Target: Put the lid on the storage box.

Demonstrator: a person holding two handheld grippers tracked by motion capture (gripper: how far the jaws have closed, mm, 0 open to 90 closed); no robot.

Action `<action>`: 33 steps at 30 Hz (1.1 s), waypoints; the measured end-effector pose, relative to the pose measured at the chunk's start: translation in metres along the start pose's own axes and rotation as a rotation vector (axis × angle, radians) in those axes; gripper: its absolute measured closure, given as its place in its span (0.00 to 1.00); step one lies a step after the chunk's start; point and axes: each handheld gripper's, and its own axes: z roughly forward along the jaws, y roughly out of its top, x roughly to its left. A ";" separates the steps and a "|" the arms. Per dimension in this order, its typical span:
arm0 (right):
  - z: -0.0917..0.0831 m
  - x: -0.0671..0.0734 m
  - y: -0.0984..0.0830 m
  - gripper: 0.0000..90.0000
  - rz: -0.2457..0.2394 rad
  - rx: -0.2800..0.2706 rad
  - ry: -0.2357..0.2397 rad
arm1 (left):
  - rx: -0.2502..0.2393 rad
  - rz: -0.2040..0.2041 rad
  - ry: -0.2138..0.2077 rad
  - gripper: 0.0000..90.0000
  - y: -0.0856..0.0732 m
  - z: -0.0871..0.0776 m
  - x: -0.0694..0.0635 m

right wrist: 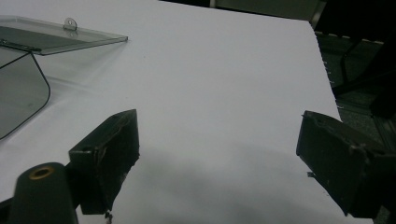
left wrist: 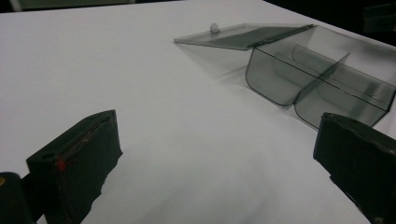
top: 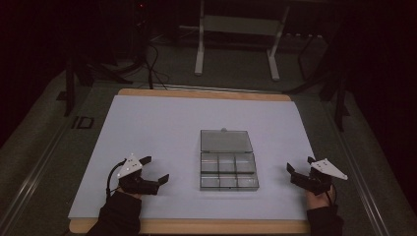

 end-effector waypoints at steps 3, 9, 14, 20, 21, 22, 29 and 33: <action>0.000 0.000 0.000 0.14 0.000 0.003 -0.002 | 0.025 -0.007 -0.011 0.02 0.001 0.002 0.001; 0.001 0.000 0.000 0.14 -0.005 0.005 -0.005 | 0.053 -0.019 -0.048 0.02 0.003 0.005 0.004; 0.001 0.001 0.001 0.14 -0.012 0.012 -0.009 | 0.053 -0.005 -0.056 0.03 0.003 0.004 0.003; 0.001 0.001 0.001 0.13 -0.005 0.012 -0.004 | 0.086 0.000 -0.057 0.03 0.004 0.005 0.002; 0.001 0.000 0.001 0.13 -0.007 0.011 -0.003 | 0.103 -0.010 -0.058 0.03 0.005 0.005 0.002; 0.001 0.001 0.001 0.13 -0.006 0.012 -0.003 | 0.103 -0.010 -0.058 0.03 0.005 0.005 0.002; 0.002 0.001 0.001 0.13 -0.011 0.026 -0.003 | 0.160 -0.044 -0.044 0.03 0.009 0.010 0.002; 0.003 0.001 0.001 0.13 -0.009 0.028 -0.002 | 0.176 -0.044 -0.048 0.03 0.011 0.014 0.001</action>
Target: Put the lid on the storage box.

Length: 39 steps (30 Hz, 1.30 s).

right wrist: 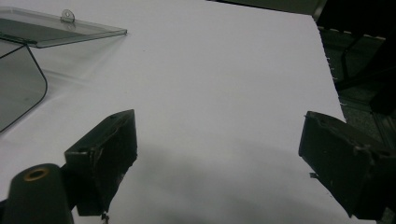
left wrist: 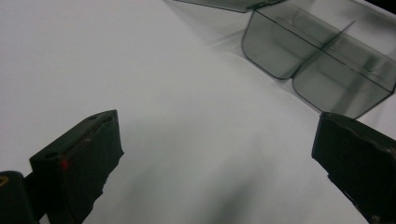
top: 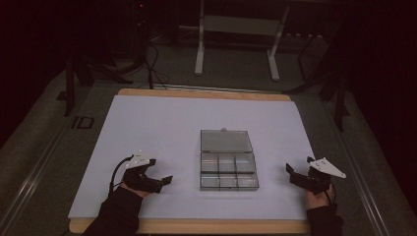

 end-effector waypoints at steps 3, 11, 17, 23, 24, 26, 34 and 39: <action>0.000 0.000 0.000 0.13 0.000 -0.001 -0.001 | 0.000 -0.001 -0.009 0.04 0.002 0.001 -0.001; 0.000 0.000 0.000 0.13 -0.003 0.000 0.003 | 0.023 0.022 -0.013 0.04 0.020 0.006 -0.005; 0.001 0.000 0.000 0.15 0.006 0.005 -0.002 | 0.026 0.023 -0.015 0.04 0.036 0.010 -0.004; 0.001 0.001 0.000 0.15 -0.005 0.003 -0.002 | 0.044 0.003 -0.032 0.04 0.051 0.021 -0.005; 0.001 0.001 0.000 0.15 -0.005 0.003 -0.002 | 0.044 0.003 -0.032 0.04 0.051 0.021 -0.005; 0.001 0.001 0.000 0.15 -0.008 0.007 -0.012 | 0.051 0.003 -0.035 0.04 0.055 0.026 -0.006; 0.001 0.000 0.000 0.15 -0.003 0.009 -0.017 | 0.068 -0.006 -0.050 0.04 0.077 0.044 -0.011; 0.002 0.002 0.000 0.16 -0.011 0.013 -0.018 | 0.062 -0.007 -0.050 0.06 0.096 0.060 -0.013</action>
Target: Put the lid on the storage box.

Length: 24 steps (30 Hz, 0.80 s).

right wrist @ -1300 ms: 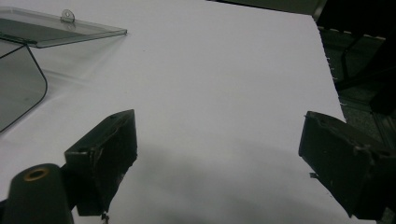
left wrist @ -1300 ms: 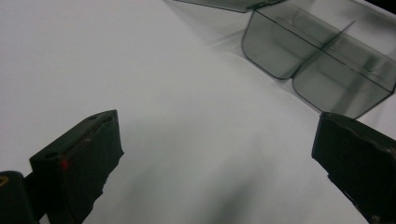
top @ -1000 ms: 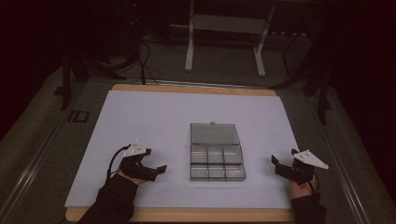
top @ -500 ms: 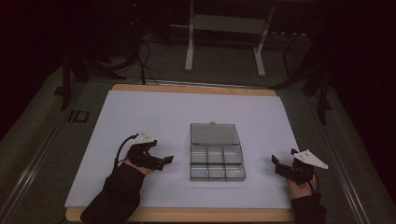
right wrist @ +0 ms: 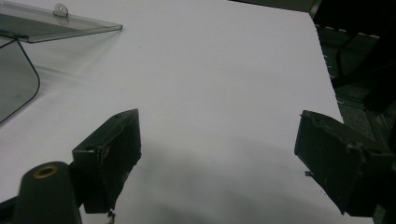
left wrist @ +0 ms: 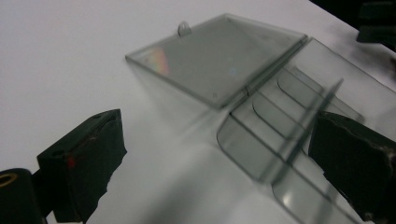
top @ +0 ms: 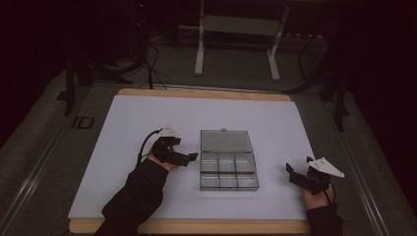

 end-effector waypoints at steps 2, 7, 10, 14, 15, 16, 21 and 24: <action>0.000 0.000 0.000 0.16 -0.003 -0.001 0.000 | 0.001 -0.003 0.005 0.06 0.003 0.003 0.000; 0.000 0.001 0.000 0.16 -0.008 -0.003 0.000 | 0.016 -0.019 0.007 0.06 0.015 0.017 0.002; 0.000 0.001 0.000 0.16 -0.011 -0.004 -0.001 | 0.016 -0.024 0.012 0.07 0.019 0.022 0.002; 0.000 0.002 0.000 0.17 -0.013 -0.002 0.000 | 0.013 -0.054 0.035 0.08 0.028 0.031 0.003; 0.000 0.002 0.000 0.17 -0.014 -0.002 0.000 | 0.014 -0.062 0.024 0.09 0.029 0.032 0.004; 0.000 0.002 0.000 0.17 -0.014 -0.002 0.000 | 0.014 -0.062 0.024 0.09 0.029 0.032 0.004; 0.000 0.002 0.000 0.17 -0.022 0.000 -0.001 | 0.048 -0.108 0.040 0.09 0.036 0.044 0.008; 0.000 0.003 0.000 0.17 -0.025 0.003 -0.001 | 0.063 -0.136 0.055 0.15 0.037 0.052 0.010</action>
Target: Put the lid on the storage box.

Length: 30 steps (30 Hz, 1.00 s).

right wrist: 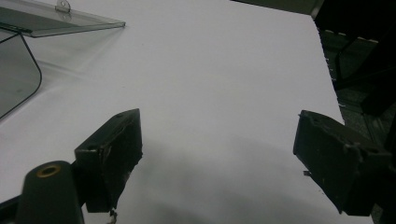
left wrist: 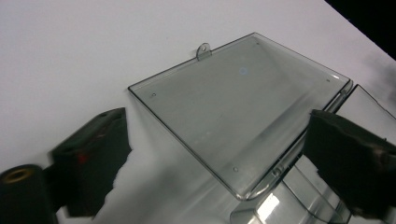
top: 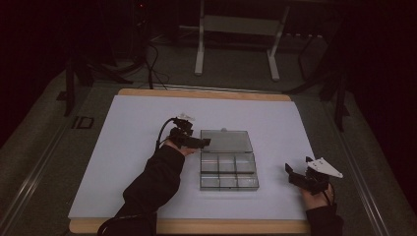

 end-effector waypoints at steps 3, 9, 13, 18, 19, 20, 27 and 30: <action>0.000 0.000 0.000 0.17 -0.002 -0.001 -0.001 | -0.001 -0.013 -0.002 0.17 0.000 0.003 0.001; 0.000 0.001 0.000 0.17 -0.008 0.002 -0.001 | 0.026 -0.044 0.009 0.24 -0.004 0.013 0.001; 0.001 0.001 0.000 0.17 -0.012 0.005 -0.005 | 0.034 -0.068 -0.004 0.29 -0.008 0.018 0.003; 0.001 0.001 0.000 0.17 -0.015 0.005 -0.006 | 0.042 -0.082 -0.020 0.33 -0.012 0.022 0.005; 0.001 0.001 0.000 0.17 -0.013 0.004 -0.006 | 0.044 -0.094 -0.035 0.34 -0.014 0.024 0.007; 0.001 0.001 0.000 0.17 -0.014 0.004 -0.005 | 0.043 -0.095 -0.033 0.34 -0.014 0.025 0.007; 0.001 0.001 0.000 0.17 -0.015 0.004 -0.006 | 0.043 -0.127 -0.084 0.37 -0.018 0.031 0.010; 0.001 0.001 0.000 0.17 -0.014 0.004 -0.005 | 0.041 -0.134 -0.105 0.37 -0.019 0.032 0.012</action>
